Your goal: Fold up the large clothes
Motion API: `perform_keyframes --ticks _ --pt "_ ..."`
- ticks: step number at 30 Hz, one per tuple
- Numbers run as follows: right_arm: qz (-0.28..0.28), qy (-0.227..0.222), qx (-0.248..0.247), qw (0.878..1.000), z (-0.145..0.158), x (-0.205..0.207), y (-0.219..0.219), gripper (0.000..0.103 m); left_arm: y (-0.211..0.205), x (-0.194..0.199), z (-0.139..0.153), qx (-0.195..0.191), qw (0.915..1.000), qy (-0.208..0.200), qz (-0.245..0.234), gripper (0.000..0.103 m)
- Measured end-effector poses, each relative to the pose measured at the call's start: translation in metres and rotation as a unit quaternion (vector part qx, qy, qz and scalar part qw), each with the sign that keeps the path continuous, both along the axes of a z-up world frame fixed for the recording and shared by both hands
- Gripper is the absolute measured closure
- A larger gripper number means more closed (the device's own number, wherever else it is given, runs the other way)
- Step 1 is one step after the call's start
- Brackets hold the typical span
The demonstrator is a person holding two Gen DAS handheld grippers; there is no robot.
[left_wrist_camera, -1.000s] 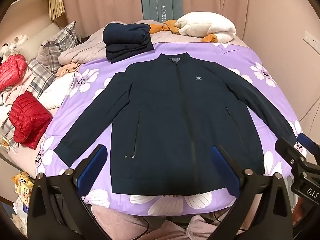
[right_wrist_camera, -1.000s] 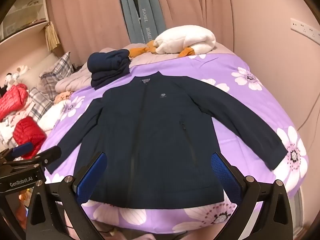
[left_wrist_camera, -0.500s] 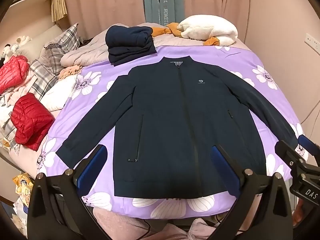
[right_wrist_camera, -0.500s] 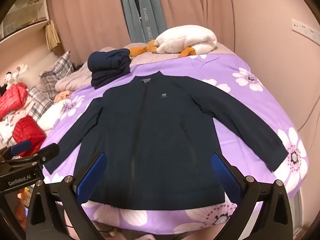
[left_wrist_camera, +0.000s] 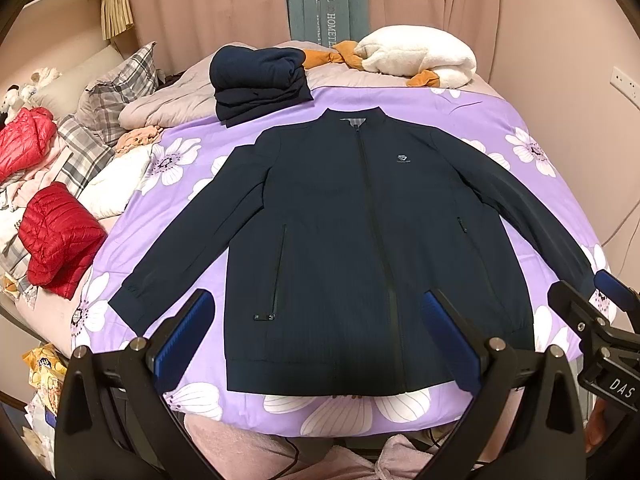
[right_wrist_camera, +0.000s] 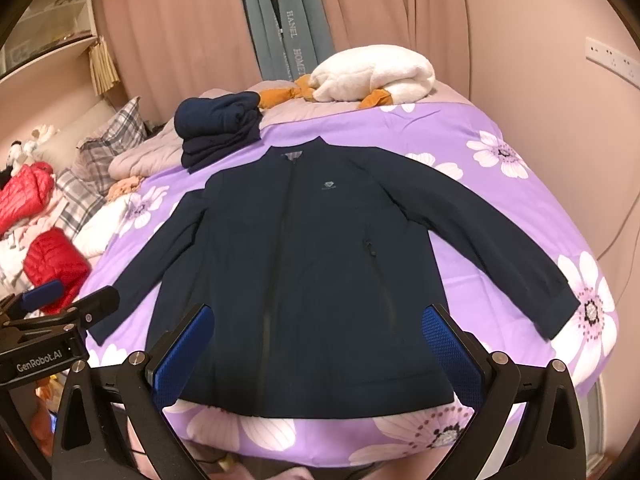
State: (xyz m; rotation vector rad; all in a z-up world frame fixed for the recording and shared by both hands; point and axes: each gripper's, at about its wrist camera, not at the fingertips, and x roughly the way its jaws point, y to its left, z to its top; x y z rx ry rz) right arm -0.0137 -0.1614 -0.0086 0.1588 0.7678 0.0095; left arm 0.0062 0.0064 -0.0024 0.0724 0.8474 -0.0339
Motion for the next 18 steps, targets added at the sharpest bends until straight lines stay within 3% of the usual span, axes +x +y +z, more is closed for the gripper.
perform_keyframes --ticks 18 --pt "0.000 -0.001 0.004 1.000 -0.0005 0.0007 -0.0014 0.000 -0.0020 -0.0009 0.0018 0.008 0.9999 -0.006 -0.001 0.000"
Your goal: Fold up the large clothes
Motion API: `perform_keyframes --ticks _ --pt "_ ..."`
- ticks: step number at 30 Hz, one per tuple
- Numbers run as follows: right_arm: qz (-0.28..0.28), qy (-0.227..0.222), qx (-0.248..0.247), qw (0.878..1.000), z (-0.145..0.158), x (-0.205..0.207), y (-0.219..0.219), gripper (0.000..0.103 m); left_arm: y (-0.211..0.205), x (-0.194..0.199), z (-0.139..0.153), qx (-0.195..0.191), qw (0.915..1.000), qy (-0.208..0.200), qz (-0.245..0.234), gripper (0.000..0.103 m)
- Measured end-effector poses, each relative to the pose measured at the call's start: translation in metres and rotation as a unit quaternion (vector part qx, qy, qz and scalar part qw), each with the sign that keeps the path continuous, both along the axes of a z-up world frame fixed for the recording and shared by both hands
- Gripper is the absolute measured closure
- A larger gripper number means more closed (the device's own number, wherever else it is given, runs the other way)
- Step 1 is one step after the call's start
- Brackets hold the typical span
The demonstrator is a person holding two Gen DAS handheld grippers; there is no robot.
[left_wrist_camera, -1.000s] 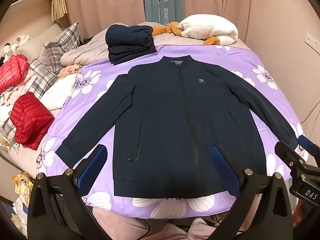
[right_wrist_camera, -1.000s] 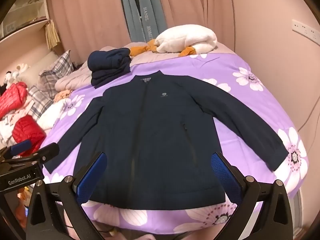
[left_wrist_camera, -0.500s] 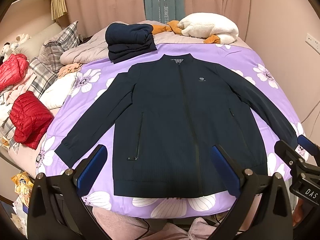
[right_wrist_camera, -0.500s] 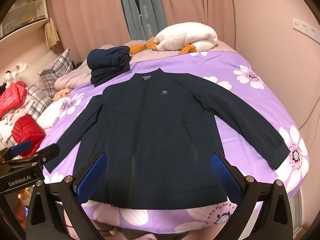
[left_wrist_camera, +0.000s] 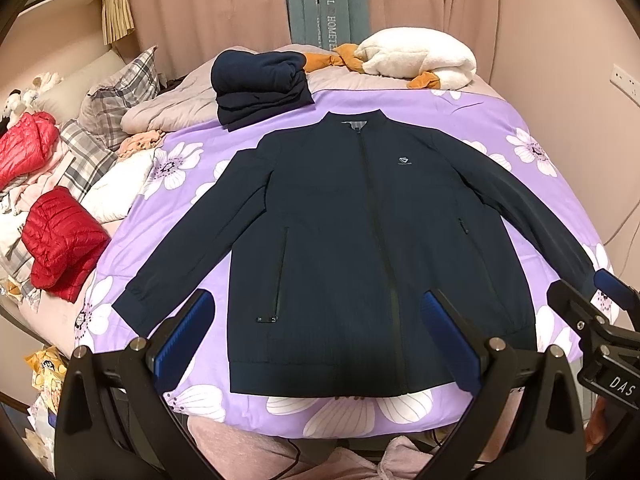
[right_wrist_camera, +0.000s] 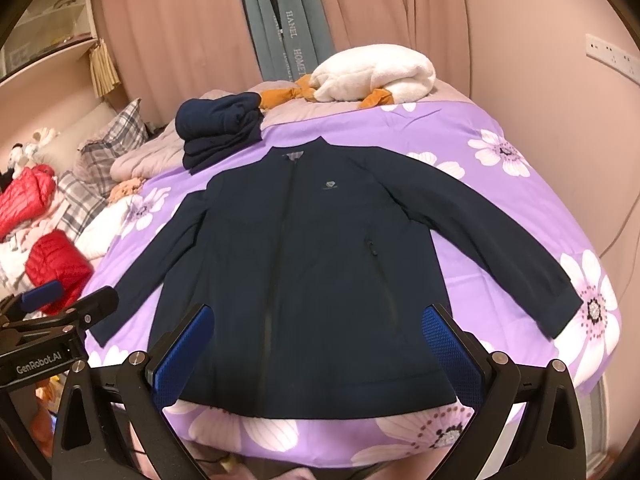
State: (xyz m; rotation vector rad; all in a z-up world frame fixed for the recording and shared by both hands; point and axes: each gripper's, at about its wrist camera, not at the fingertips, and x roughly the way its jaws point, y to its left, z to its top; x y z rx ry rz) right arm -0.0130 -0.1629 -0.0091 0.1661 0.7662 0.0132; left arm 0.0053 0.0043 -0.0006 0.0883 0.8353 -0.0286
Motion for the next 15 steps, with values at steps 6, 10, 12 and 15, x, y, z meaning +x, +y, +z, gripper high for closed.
perform_keyframes --ticks 6,10,12,15 --pt "-0.002 -0.004 0.002 1.000 0.0017 -0.0026 -0.0015 0.000 -0.0010 0.0001 0.0007 0.000 1.0000 -0.001 0.001 0.000" --pt "-0.003 -0.002 0.004 1.000 -0.0003 -0.0030 -0.0027 0.000 -0.0022 0.0001 0.0009 0.000 1.0000 -0.001 0.001 0.000" --pt "-0.003 0.000 0.004 1.000 -0.0005 -0.0027 -0.0024 0.000 -0.0022 0.0003 0.0011 0.001 1.0000 -0.001 0.001 0.000" --pt "-0.002 -0.001 0.004 1.000 -0.0002 -0.0025 -0.0022 0.000 -0.0019 -0.0004 0.0008 0.001 1.0000 -0.002 0.001 0.000"
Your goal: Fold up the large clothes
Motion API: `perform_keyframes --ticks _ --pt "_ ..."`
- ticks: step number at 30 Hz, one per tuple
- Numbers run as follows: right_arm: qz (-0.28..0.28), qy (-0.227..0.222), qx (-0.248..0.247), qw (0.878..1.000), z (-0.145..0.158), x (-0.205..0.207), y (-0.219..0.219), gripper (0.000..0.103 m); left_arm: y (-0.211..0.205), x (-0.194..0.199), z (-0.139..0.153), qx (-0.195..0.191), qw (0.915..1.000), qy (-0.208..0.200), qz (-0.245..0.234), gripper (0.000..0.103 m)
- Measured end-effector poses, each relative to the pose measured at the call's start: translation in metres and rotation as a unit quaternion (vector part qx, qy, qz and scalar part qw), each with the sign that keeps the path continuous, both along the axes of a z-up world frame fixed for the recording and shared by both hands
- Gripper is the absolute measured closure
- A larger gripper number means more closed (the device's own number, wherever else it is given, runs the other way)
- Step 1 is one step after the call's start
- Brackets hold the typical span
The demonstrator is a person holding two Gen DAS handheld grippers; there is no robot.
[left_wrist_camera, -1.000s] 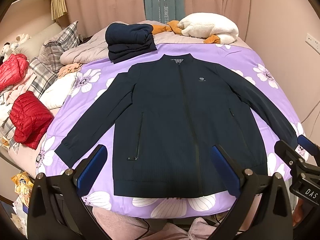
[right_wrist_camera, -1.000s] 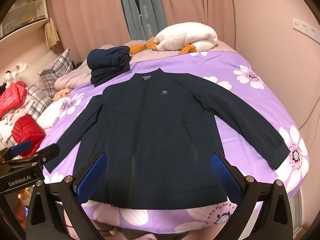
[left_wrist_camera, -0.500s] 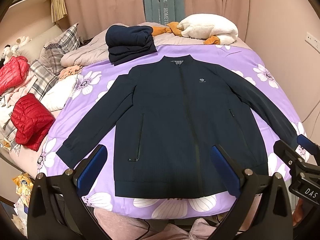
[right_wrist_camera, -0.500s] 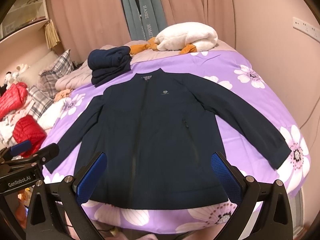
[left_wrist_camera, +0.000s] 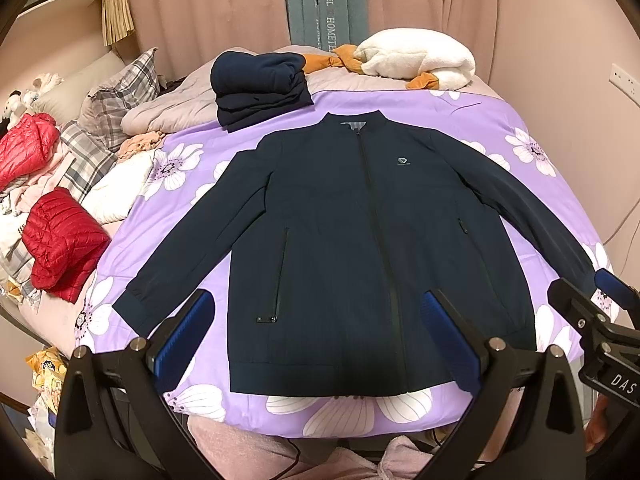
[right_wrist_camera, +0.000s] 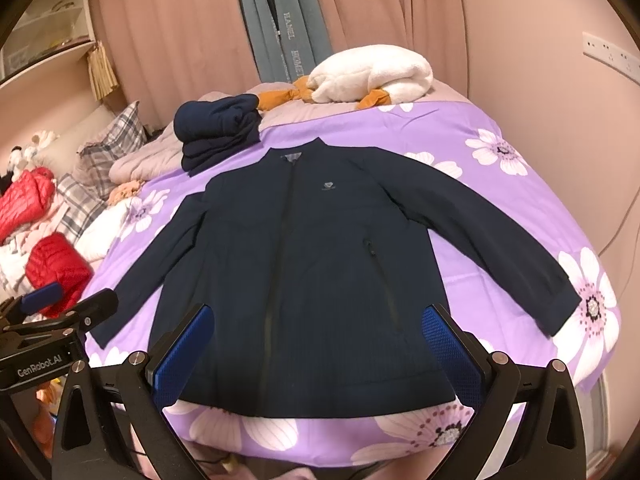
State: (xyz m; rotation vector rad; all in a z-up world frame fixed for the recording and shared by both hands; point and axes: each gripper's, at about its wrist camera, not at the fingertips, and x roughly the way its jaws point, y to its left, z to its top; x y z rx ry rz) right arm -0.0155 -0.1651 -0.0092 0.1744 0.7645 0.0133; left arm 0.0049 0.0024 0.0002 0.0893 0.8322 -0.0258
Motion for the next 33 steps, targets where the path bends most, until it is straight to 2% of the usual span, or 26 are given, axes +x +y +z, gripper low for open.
perform_keyframes --ticks 28,30,33 --pt "-0.002 -0.001 0.004 1.000 0.001 -0.001 -0.001 0.000 0.002 -0.002 -0.003 -0.002 1.0000 0.003 -0.001 0.000" --pt "-0.006 -0.003 0.010 1.000 -0.001 -0.001 -0.004 0.000 0.002 0.001 -0.006 -0.005 1.0000 0.005 -0.002 0.000" --pt "-0.003 -0.015 0.048 0.999 -0.006 -0.001 -0.012 0.000 0.003 0.008 -0.015 -0.023 0.9997 0.009 -0.002 0.000"
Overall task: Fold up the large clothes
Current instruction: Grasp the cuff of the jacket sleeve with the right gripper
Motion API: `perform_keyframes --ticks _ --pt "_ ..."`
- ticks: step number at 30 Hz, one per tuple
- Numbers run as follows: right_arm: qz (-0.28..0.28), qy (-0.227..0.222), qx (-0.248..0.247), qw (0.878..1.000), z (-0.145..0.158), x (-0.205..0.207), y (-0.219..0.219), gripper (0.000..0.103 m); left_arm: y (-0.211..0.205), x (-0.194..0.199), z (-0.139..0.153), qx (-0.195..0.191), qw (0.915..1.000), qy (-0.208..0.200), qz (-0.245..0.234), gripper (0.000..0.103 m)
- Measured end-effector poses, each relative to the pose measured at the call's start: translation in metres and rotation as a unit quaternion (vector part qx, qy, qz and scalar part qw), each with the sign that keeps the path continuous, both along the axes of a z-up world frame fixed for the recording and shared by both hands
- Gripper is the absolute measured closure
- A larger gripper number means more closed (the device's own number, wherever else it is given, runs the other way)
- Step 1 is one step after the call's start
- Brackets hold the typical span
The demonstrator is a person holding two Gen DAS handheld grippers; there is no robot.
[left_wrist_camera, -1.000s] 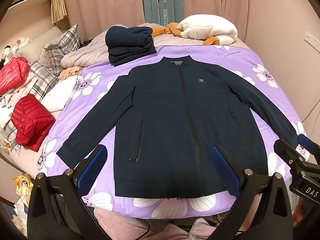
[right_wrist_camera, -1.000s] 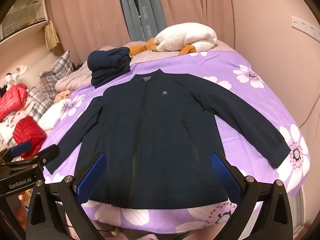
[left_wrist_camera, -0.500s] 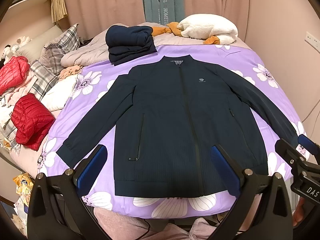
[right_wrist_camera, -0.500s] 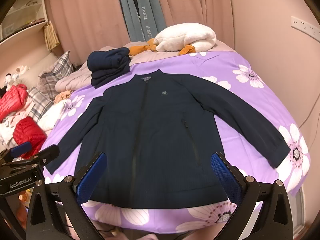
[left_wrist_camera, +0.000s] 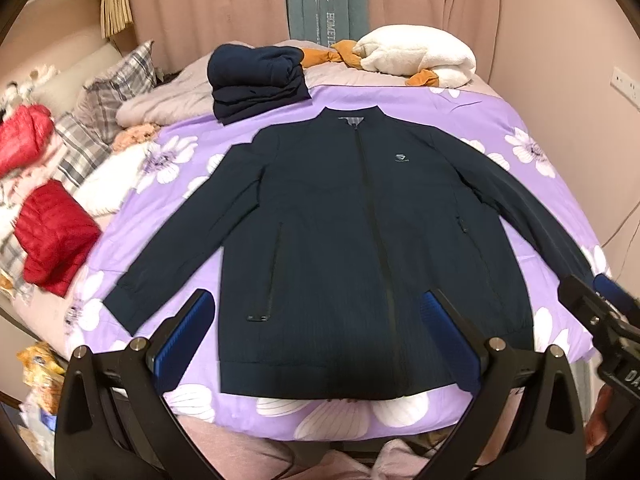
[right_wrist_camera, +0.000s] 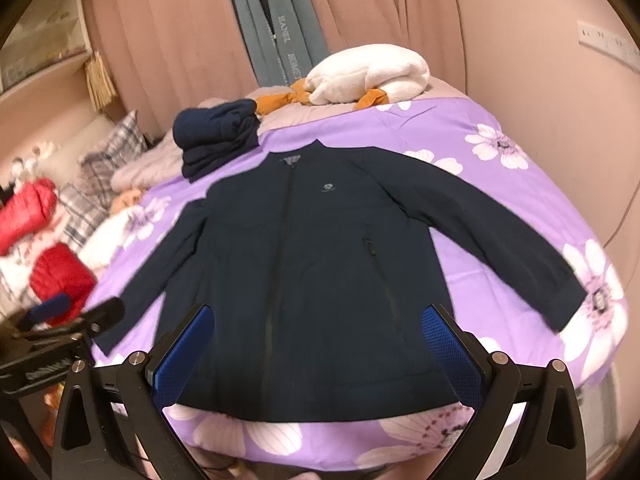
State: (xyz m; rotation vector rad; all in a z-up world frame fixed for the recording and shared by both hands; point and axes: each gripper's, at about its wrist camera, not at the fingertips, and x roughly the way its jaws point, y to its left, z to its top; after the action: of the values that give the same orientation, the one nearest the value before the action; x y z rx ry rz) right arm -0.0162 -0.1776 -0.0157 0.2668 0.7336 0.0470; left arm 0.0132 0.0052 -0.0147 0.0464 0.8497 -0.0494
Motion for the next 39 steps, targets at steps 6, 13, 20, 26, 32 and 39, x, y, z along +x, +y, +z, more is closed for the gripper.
perform_keyframes --ticks 6,13,20,26,32,39 --pt "0.016 -0.069 0.138 0.988 -0.021 -0.008 -0.038 0.000 0.008 0.014 -0.022 -0.122 0.9916 0.005 -0.043 0.000" --pt "-0.116 -0.072 0.123 0.983 -0.054 -0.022 -0.113 0.000 0.008 0.029 -0.040 -0.260 0.9582 -0.025 -0.118 0.000" --pt "-0.271 -0.057 0.182 0.943 -0.115 -0.053 -0.206 0.000 -0.014 0.056 -0.061 -0.272 0.9498 0.030 -0.151 0.000" --pt "-0.335 -0.021 0.137 0.932 -0.145 -0.046 -0.237 0.000 -0.028 0.071 -0.072 -0.262 0.9525 0.050 -0.148 0.000" --pt "-0.345 -0.018 0.145 0.927 -0.163 -0.031 -0.266 0.000 -0.041 0.082 -0.082 -0.244 0.9547 0.069 -0.156 0.000" --pt "-0.353 -0.055 0.132 0.925 -0.165 -0.017 -0.283 0.005 -0.051 0.091 -0.085 -0.237 0.9547 0.074 -0.164 0.000"
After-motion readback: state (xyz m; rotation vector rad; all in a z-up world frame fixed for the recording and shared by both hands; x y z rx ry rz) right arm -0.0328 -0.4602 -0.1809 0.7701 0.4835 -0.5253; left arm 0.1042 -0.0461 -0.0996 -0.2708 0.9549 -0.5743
